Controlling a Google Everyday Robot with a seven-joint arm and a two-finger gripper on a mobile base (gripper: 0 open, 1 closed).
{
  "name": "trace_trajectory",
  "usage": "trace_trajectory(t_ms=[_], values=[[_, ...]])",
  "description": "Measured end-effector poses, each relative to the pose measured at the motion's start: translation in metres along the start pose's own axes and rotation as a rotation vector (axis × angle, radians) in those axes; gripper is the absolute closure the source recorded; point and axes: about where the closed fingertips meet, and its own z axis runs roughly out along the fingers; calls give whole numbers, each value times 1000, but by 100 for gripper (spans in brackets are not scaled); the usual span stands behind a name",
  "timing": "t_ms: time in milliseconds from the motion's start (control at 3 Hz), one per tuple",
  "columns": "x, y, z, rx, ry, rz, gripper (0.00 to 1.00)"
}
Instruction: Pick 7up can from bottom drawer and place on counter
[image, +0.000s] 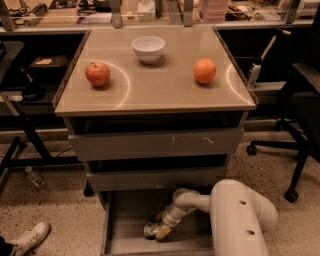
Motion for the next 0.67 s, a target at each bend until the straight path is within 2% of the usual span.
trace_trajectory(t_ms=[667], values=[[0, 0, 0, 0, 0, 0, 89]])
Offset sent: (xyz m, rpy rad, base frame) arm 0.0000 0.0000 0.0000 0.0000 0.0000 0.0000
